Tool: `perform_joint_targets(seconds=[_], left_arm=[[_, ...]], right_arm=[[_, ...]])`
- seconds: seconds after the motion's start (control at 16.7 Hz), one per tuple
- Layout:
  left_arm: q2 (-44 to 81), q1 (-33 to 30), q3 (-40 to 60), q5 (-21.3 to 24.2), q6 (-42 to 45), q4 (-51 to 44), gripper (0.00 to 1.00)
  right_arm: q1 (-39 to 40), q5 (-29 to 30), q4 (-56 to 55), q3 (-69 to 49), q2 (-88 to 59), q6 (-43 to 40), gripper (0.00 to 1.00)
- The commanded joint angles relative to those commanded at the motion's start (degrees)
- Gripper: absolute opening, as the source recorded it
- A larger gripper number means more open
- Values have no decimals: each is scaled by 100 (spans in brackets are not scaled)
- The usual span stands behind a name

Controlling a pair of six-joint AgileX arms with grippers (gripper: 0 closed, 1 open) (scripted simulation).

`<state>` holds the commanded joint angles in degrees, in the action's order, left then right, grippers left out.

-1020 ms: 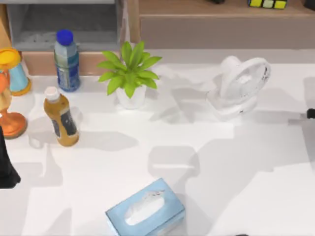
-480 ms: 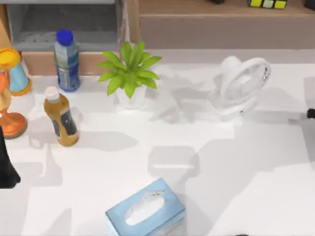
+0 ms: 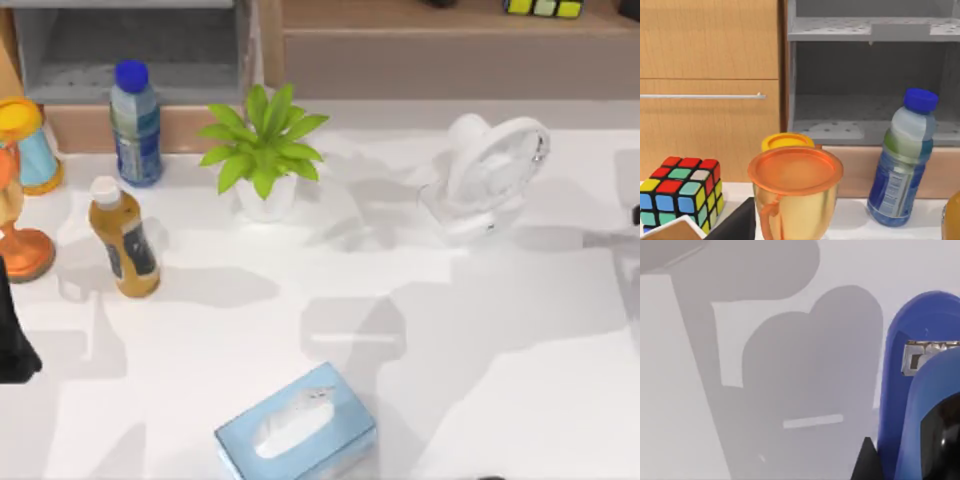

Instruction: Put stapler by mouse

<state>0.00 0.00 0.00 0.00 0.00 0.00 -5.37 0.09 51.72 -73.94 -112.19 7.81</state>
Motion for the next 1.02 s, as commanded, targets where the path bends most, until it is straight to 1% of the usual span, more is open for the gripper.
perform_joint_targets(seconds=[0.3,0.48,0.66,1.02], left_arm=[[0,0,0,0,0,0,100],[0,0,0,0,0,0,100],[0,0,0,0,0,0,100],[0,0,0,0,0,0,100]], right_arm=[[12,0,64,-36,25,16,0],[319,48,195,-151,197,345,0],[983,44,443,-176,313,925,0],[2717,-148,861,78,158,2182,0]])
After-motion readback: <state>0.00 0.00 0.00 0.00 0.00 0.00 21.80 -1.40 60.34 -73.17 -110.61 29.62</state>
